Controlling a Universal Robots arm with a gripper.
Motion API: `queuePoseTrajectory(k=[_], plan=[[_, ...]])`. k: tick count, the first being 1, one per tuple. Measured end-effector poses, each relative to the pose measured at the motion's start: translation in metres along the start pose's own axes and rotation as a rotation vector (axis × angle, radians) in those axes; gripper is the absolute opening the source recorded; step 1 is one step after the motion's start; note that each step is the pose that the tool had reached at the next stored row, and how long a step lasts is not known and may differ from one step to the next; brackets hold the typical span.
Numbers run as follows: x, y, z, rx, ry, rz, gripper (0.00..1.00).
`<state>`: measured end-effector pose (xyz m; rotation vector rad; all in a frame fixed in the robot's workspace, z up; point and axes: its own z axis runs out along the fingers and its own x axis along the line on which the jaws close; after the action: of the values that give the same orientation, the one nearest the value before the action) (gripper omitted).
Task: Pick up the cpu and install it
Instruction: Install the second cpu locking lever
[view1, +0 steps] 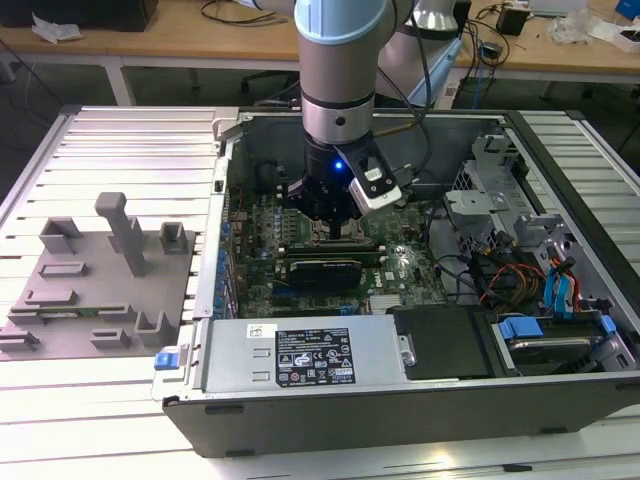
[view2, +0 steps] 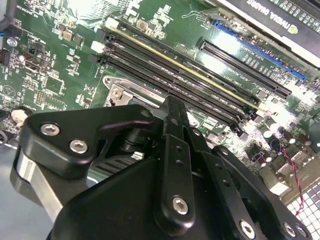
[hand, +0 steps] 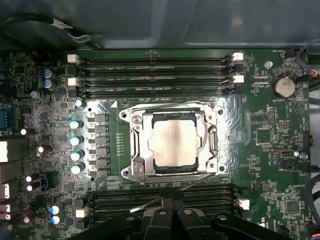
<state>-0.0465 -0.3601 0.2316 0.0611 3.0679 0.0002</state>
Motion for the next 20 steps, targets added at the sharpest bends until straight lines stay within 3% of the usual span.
queuePoseTrajectory(k=[15, 20], plan=[[0.003, -0.0001, 0.0023, -0.0004, -0.0002, 0.0, 0.11], [0.0108, -0.0006, 0.0032, -0.0005, -0.0003, 0.0, 0.11]])
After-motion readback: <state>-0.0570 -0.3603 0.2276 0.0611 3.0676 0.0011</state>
